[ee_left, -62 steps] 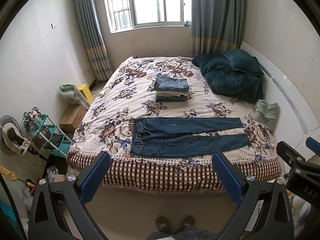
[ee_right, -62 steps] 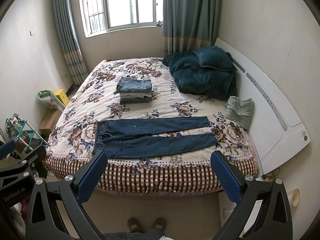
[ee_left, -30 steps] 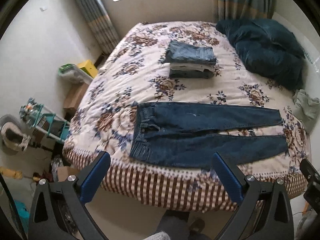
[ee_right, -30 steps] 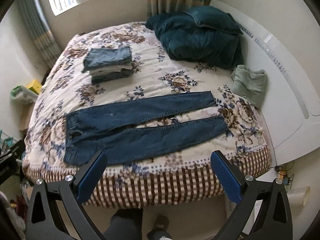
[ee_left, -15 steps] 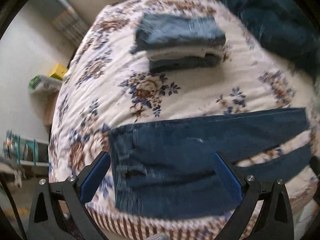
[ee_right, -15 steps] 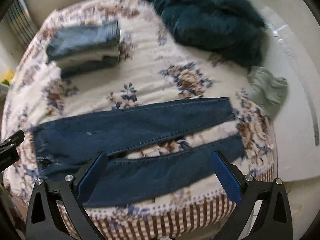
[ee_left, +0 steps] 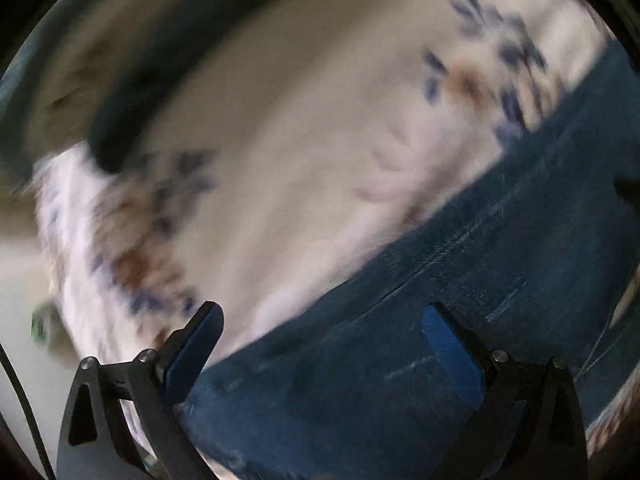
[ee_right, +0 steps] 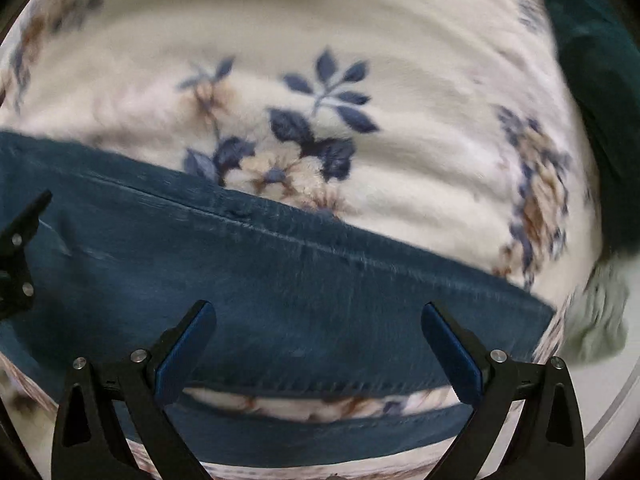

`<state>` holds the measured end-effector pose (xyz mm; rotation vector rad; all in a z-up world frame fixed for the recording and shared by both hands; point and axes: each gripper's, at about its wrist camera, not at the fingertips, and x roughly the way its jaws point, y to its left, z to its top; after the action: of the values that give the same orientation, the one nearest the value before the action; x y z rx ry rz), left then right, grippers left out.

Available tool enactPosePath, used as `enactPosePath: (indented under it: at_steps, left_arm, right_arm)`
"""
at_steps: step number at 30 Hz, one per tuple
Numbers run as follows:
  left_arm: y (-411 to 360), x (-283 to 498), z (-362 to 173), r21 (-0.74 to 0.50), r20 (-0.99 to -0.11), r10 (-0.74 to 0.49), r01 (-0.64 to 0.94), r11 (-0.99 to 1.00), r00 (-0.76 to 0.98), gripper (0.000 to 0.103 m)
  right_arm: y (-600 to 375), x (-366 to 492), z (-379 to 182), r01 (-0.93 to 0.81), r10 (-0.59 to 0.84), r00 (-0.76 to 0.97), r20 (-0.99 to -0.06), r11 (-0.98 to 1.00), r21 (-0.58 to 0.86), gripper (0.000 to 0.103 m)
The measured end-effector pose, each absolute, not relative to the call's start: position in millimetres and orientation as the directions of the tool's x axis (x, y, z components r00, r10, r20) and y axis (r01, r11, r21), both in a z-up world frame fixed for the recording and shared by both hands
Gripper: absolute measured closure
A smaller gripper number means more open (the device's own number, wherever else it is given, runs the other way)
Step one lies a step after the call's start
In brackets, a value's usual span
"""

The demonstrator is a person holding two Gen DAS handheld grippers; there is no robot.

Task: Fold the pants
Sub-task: 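Move both grippers down toward the blue jeans lying on the bed, then grasp the jeans leg hems with both grippers and lift them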

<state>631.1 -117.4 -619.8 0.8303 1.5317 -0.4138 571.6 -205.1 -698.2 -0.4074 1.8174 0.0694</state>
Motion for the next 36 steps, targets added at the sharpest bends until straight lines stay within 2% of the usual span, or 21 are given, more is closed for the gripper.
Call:
enactPosePath:
  at_steps: [3, 7, 9, 10, 11, 12, 14, 15, 16, 17, 19, 21, 24, 30, 33, 36]
  left_arm:
    - [-123, 633, -641, 0.136, -0.964, 0.264, 0.79, 0.598, -0.033, 0.001]
    - [-128, 640, -646, 0.075, -0.962, 0.258, 0.817, 0.572, -0.092, 0.001]
    - [-130, 641, -646, 0.045, -0.965, 0.238, 0.824, 0.565, -0.111, 0.004]
    - [-131, 640, -645, 0.031, -0.966, 0.229, 0.825, 0.564, -0.12, 0.012]
    - [-132, 639, -644, 0.008, -0.967, 0.213, 0.822, 0.57, -0.138, 0.024]
    - [-133, 638, -642, -0.014, -0.967, 0.2, 0.819, 0.574, -0.156, 0.031]
    - [-136, 631, -635, -0.049, -0.971, 0.164, 0.812, 0.582, -0.176, 0.061]
    - [-136, 631, -631, -0.048, -0.972, 0.158, 0.805, 0.592, -0.174, 0.068]
    - [-136, 631, -626, -0.048, -0.974, 0.147, 0.791, 0.61, -0.173, 0.08]
    - [-135, 631, -623, -0.044, -0.977, 0.136, 0.775, 0.63, -0.166, 0.089]
    - [-128, 621, -610, -0.023, -0.983, 0.12, 0.74, 0.672, -0.14, 0.093]
    - [-122, 616, -592, -0.026, -0.99, 0.077, 0.688, 0.725, -0.119, 0.096]
    - [-110, 599, -563, -0.064, -0.993, 0.01, 0.594, 0.802, -0.121, 0.096]
    - [-91, 532, -502, -0.127, -0.99, -0.089, 0.398, 0.908, -0.114, 0.097]
    - [-84, 475, -507, -0.161, -0.983, -0.127, 0.29, 0.944, -0.13, 0.097]
    - [-73, 427, -521, -0.186, -0.968, -0.148, 0.186, 0.965, -0.201, 0.097]
  right_arm:
    - [-208, 574, -725, -0.405, -0.277, -0.287, -0.917, 0.903, -0.146, 0.0]
    - [-217, 575, -751, -0.536, -0.382, -0.292, -0.877, 0.824, -0.181, 0.0]
    - [-218, 579, -760, -0.576, -0.368, -0.286, -0.885, 0.804, -0.149, 0.0]
    - [-220, 579, -765, -0.592, -0.351, -0.295, -0.889, 0.797, -0.118, 0.0]
    - [-220, 580, -767, -0.605, -0.337, -0.298, -0.893, 0.791, -0.097, 0.0]
    - [-220, 580, -770, -0.615, -0.319, -0.303, -0.898, 0.785, -0.071, 0.003]
    - [-220, 578, -772, -0.605, -0.259, -0.339, -0.905, 0.796, -0.002, 0.023]
    - [-219, 576, -770, -0.596, -0.233, -0.354, -0.906, 0.803, 0.026, 0.039]
    - [-218, 575, -767, -0.6, -0.235, -0.347, -0.908, 0.8, 0.022, 0.05]
    - [-216, 572, -763, -0.609, -0.244, -0.334, -0.911, 0.793, 0.011, 0.057]
    - [-220, 566, -753, -0.598, -0.253, -0.315, -0.915, 0.802, -0.016, 0.085]
    - [-232, 552, -738, -0.541, -0.204, -0.314, -0.927, 0.841, -0.002, 0.091]
    - [-252, 528, -705, -0.42, -0.095, -0.301, -0.949, 0.907, 0.043, 0.093]
    - [-274, 453, -640, -0.289, 0.021, -0.253, -0.967, 0.953, 0.096, 0.094]
    - [-278, 396, -624, -0.252, 0.051, -0.267, -0.962, 0.96, 0.121, 0.094]
    - [-277, 346, -632, -0.201, 0.063, -0.314, -0.947, 0.971, 0.131, 0.094]
